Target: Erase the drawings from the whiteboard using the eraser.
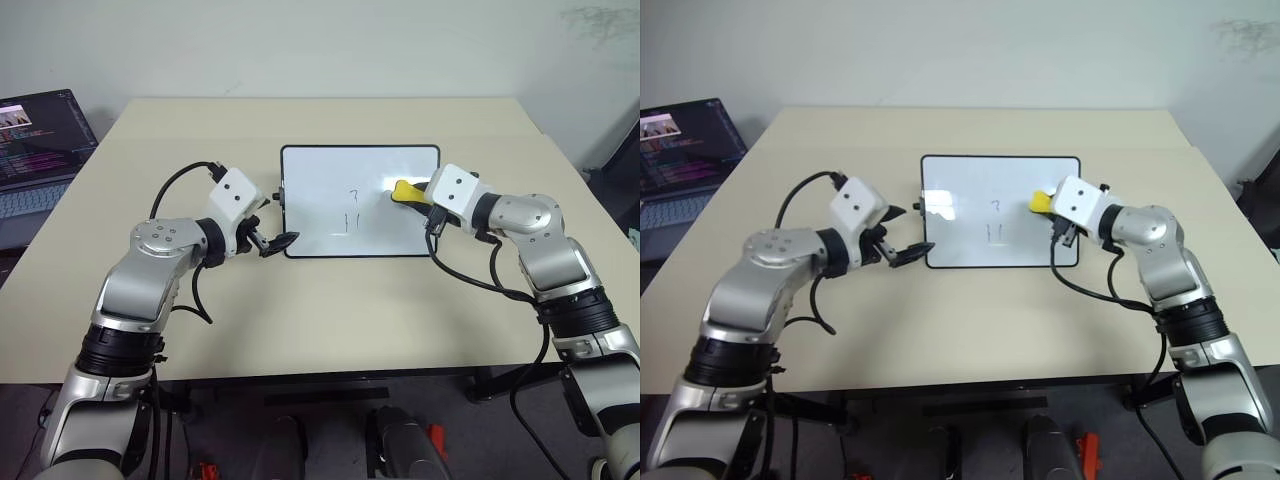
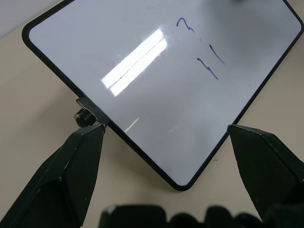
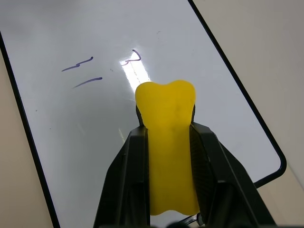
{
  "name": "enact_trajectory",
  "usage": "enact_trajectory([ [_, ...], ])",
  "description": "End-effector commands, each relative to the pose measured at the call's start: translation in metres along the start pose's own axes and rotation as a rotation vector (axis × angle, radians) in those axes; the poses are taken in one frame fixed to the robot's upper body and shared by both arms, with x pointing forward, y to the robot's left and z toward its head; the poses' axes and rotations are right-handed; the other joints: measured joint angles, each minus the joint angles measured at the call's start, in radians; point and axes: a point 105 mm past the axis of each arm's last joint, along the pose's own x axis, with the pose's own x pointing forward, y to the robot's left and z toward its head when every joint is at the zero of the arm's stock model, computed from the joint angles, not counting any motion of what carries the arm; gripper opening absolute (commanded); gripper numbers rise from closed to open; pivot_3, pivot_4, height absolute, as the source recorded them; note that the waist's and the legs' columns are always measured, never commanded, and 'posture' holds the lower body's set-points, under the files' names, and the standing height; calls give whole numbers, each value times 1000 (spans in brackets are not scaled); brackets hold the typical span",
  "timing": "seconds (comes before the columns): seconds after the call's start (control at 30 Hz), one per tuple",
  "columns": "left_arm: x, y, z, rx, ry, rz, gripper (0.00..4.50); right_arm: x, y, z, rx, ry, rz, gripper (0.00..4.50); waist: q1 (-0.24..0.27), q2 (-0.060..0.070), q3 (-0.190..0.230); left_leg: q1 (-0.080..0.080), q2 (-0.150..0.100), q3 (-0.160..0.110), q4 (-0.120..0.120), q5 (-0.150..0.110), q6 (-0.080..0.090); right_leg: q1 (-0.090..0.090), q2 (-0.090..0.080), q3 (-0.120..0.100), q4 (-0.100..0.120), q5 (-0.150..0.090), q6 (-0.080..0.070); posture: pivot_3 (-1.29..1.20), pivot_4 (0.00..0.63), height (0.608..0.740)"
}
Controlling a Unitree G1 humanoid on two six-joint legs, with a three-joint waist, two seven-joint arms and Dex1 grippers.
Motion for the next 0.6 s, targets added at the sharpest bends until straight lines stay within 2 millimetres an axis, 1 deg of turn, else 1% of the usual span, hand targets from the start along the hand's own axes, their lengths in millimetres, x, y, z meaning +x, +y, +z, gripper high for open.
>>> enact_trajectory([
  [0.03, -3, 3, 17, 47, -49, 9, 4500, -5, -13, 12, -36, -38, -41, 830, 0, 0, 0, 0, 0, 0, 0, 0, 0, 0, 0, 0, 0, 0, 0, 0, 150, 740],
  [0.33, -2, 4, 19, 50, -57, 14, 4500, -6, -14, 11, -39, -33, -47, 830, 0, 0, 0, 0, 0, 0, 0, 0, 0, 0, 0, 0, 0, 0, 0, 0, 150, 740],
  [0.6, 0, 4, 25, 59, -71, 15, 4500, -4, -20, 18, -38, -57, -71, 830, 0, 0, 0, 0, 0, 0, 0, 0, 0, 0, 0, 0, 0, 0, 0, 0, 150, 740],
])
